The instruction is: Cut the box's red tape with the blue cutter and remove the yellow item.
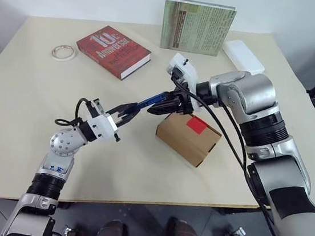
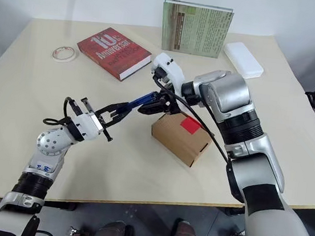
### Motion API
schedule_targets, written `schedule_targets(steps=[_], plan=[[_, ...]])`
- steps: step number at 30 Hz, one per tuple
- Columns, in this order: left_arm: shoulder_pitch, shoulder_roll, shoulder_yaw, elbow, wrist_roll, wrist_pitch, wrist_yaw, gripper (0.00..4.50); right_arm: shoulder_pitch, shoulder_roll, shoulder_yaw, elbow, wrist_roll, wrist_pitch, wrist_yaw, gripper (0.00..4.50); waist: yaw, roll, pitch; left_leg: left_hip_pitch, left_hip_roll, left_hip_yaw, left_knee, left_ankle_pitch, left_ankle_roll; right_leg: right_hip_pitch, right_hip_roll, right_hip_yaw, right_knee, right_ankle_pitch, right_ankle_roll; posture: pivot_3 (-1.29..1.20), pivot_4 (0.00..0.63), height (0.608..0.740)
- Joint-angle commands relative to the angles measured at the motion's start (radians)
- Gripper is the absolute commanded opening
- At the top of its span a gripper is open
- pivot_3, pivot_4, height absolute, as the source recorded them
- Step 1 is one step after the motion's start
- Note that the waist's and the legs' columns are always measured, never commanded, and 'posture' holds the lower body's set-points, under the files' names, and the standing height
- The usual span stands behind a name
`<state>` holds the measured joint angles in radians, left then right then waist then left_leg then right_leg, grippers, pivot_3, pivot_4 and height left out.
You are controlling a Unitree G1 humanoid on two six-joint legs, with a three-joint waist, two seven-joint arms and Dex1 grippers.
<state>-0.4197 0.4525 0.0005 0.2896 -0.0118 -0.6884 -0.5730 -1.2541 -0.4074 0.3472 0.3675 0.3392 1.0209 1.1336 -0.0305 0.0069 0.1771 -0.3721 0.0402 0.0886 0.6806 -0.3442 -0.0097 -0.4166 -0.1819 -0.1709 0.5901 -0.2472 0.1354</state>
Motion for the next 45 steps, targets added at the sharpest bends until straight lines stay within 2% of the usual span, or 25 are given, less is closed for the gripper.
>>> schedule_targets(steps=[1,15,18,23,24,29,31,33,37,43,44,45], plan=[[0.008,0.012,0.004,-0.032,-0.022,-0.004,-0.001,0.39,-0.048,-0.004,-0.019,-0.017,0.016,-0.022,0.050,2.57,0.000,0.000,0.000,0.000,0.000,0.000,0.000,0.000,0.000,0.000,0.000,0.000,0.000,0.000,0.000,0.00,0.150,0.740],[0.013,0.012,0.004,-0.032,-0.012,-0.008,-0.002,0.39,-0.090,0.011,0.013,0.057,-0.031,-0.063,0.110,2.57,0.000,0.000,0.000,0.000,0.000,0.000,0.000,0.000,0.000,0.000,0.000,0.000,0.000,0.000,0.000,0.00,0.150,0.740],[0.016,0.012,0.004,-0.035,-0.011,-0.007,-0.001,0.39,-0.098,0.021,0.011,0.075,-0.040,-0.064,0.107,2.03,0.000,0.000,0.000,0.000,0.000,0.000,0.000,0.000,0.000,0.000,0.000,0.000,0.000,0.000,0.000,0.00,0.150,0.740],[0.014,0.012,0.006,-0.033,-0.012,-0.006,0.001,0.39,-0.103,0.029,0.016,0.089,-0.057,-0.071,0.115,0.36,0.000,0.000,0.000,0.000,0.000,0.000,0.000,0.000,0.000,0.000,0.000,0.000,0.000,0.000,0.000,0.00,0.150,0.740],[0.015,0.013,0.007,-0.033,-0.011,-0.006,0.003,0.39,-0.104,0.029,0.015,0.089,-0.058,-0.072,0.117,0.16,0.000,0.000,0.000,0.000,0.000,0.000,0.000,0.000,0.000,0.000,0.000,0.000,0.000,0.000,0.000,0.00,0.150,0.740],[0.016,0.014,0.006,-0.035,-0.015,0.006,0.002,0.39,-0.103,0.028,0.013,0.085,-0.061,-0.077,0.119,0.17,0.000,0.000,0.000,0.000,0.000,0.000,0.000,0.000,0.000,0.000,0.000,0.000,0.000,0.000,0.000,0.00,0.150,0.740],[0.003,0.021,0.005,-0.016,-0.044,0.091,-0.027,0.39,-0.102,0.026,0.000,0.072,-0.054,-0.076,0.115,0.17,0.000,0.000,0.000,0.000,0.000,0.000,0.000,0.000,0.000,0.000,0.000,0.000,0.000,0.000,0.000,0.00,0.150,0.740],[-0.004,0.017,0.030,-0.033,-0.096,0.191,-0.026,1.14,-0.102,0.020,-0.011,0.059,-0.050,-0.066,0.106,0.17,0.000,0.000,0.000,0.000,0.000,0.000,0.000,0.000,0.000,0.000,0.000,0.000,0.000,0.000,0.000,0.00,0.150,0.740],[-0.001,0.041,0.055,-0.057,-0.129,0.251,-0.043,2.36,-0.094,0.000,-0.032,0.030,-0.047,-0.044,0.076,0.17,0.000,0.000,0.000,0.000,0.000,0.000,0.000,0.000,0.000,0.000,0.000,0.000,0.000,0.000,0.000,0.00,0.150,0.740],[0.029,0.138,0.129,-0.160,-0.313,0.518,-0.159,4.27,-0.067,-0.053,-0.092,-0.030,-0.031,0.000,0.020,0.17,0.000,0.000,0.000,0.000,0.000,0.000,0.000,0.000,0.000,0.000,0.000,0.000,0.000,0.000,0.000,0.00,0.150,0.740],[0.035,0.158,0.141,-0.180,-0.345,0.570,-0.177,4.48,-0.062,-0.062,-0.106,-0.041,-0.029,0.007,0.009,0.17,0.000,0.000,0.000,0.000,0.000,0.000,0.000,0.000,0.000,0.000,0.000,0.000,0.000,0.000,0.000,0.00,0.150,0.740],[0.042,0.183,0.157,-0.210,-0.393,0.643,-0.203,4.50,-0.054,-0.072,-0.126,-0.055,-0.025,0.017,-0.010,0.17,0.000,0.000,0.000,0.000,0.001,0.000,0.000,0.000,0.000,0.000,0.000,0.000,0.000,0.000,0.000,0.00,0.150,0.740]])
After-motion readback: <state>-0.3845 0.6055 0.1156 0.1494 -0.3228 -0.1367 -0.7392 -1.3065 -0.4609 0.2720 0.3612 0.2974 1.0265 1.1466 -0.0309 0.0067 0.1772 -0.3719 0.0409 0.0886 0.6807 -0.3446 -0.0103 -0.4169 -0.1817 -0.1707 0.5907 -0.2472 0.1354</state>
